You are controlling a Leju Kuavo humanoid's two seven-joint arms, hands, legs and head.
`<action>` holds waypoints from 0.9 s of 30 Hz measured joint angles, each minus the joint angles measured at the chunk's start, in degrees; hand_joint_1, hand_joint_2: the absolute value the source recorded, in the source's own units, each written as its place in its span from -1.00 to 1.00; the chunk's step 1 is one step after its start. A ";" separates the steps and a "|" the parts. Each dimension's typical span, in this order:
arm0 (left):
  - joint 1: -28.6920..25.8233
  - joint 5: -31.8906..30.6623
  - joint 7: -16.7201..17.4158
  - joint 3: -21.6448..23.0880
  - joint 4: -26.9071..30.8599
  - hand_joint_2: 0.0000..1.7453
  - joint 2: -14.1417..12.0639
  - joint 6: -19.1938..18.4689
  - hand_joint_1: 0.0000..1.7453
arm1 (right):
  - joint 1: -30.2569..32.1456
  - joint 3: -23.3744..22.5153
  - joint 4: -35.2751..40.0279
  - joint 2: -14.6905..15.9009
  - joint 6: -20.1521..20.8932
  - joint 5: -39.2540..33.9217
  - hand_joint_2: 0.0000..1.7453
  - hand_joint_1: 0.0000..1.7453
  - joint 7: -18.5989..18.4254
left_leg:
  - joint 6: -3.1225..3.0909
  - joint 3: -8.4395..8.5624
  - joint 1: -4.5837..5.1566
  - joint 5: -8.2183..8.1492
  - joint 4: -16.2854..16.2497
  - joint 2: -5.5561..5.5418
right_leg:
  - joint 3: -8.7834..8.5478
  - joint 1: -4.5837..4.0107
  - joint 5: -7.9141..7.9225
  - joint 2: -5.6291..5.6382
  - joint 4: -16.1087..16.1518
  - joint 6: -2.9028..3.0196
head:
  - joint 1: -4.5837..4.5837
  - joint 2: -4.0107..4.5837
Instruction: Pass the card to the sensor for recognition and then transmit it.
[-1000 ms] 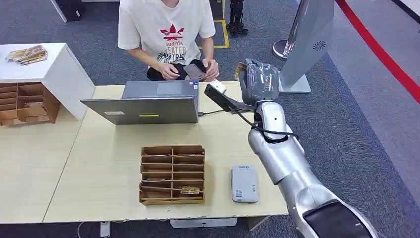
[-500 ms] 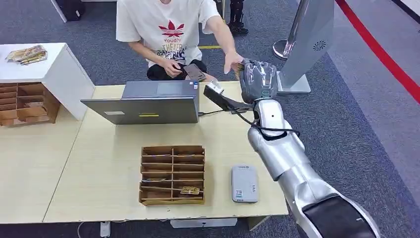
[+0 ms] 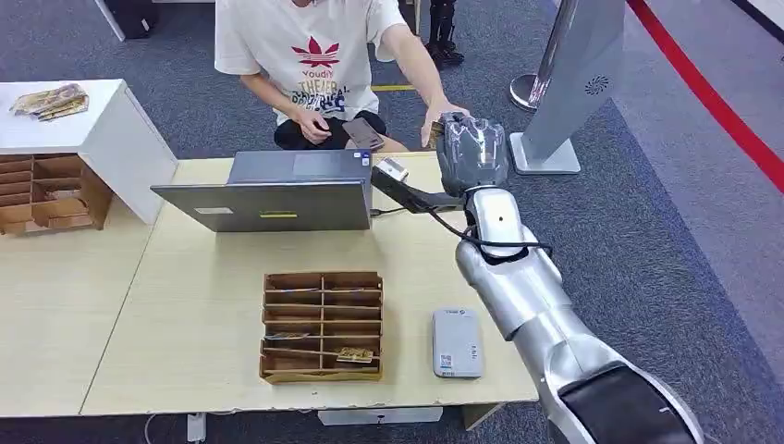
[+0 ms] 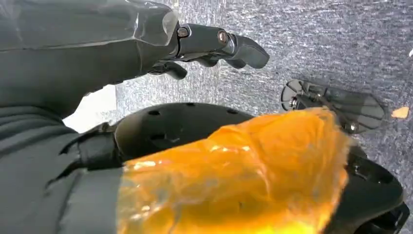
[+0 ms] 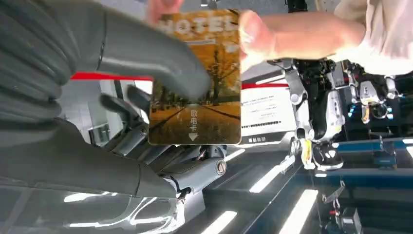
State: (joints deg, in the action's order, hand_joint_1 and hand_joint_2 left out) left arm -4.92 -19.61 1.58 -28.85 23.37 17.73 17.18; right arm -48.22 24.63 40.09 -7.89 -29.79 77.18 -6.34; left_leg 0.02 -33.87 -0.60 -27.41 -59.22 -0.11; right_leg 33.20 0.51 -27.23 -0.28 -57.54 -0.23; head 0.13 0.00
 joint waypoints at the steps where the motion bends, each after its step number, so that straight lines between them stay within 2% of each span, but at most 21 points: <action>1: -0.06 0.04 0.13 -0.07 0.26 -1.00 0.00 -0.07 -1.00 | 0.18 -0.02 0.00 -0.07 0.45 -0.46 1.00 -1.00 0.11 | 0.00 0.00 0.00 0.00 0.00 0.00 | 0.00 0.00 0.00 0.01 0.00 0.00 | 0.02 0.00; 9: -2.42 5.53 2.10 1.55 3.39 -1.00 0.28 0.98 -1.00 | 3.53 -1.14 2.67 -0.44 1.75 -6.08 1.00 -1.00 2.62 | -0.01 -0.01 0.00 -0.01 0.00 0.02 | 0.02 0.00 -0.01 0.02 0.01 -0.01 | 0.00 0.00; 12: -4.20 9.24 4.19 4.38 6.13 -1.00 0.52 2.47 -1.00 | 5.48 -1.53 5.28 -0.63 1.75 -8.52 1.00 -1.00 3.95 | -0.01 -0.01 0.00 -0.02 0.00 0.02 | 0.02 0.00 -0.02 0.02 0.01 -0.03 | 0.02 0.00; 18: -6.70 12.94 6.16 8.92 10.01 -1.00 0.94 4.37 -1.00 | 8.77 -1.88 10.02 -0.92 1.79 -13.38 1.00 -1.00 5.99 | -0.01 0.00 0.00 -0.02 0.00 0.02 | 0.02 0.00 -0.02 0.03 0.01 -0.02 | 0.00 0.00; 23: -8.69 20.16 8.00 13.71 13.42 -1.00 1.33 8.86 -1.00 | 16.30 -1.57 20.88 -2.30 7.11 -25.95 1.00 -1.00 8.91 | 0.04 -0.01 -0.03 -0.07 0.01 0.00 | 0.03 0.00 -0.08 0.01 0.01 -0.01 | 0.00 0.00; 27: -10.38 25.98 8.65 17.29 16.50 -1.00 1.16 13.02 -1.00 | 23.69 1.35 30.50 -2.49 9.46 -33.61 1.00 -1.00 10.84 | 0.04 0.00 -0.03 -0.15 0.01 0.02 | 0.05 -0.01 -0.14 0.03 0.02 0.06 | 0.04 0.00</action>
State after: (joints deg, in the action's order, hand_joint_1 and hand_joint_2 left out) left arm -15.30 6.38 10.23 -11.57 39.86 18.88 30.20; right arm -24.53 25.98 70.59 -10.38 -20.33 43.57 4.50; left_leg 0.06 -33.86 -0.63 -27.56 -59.21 -0.09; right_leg 33.25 0.51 -27.37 -0.25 -57.52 -0.18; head 0.17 0.00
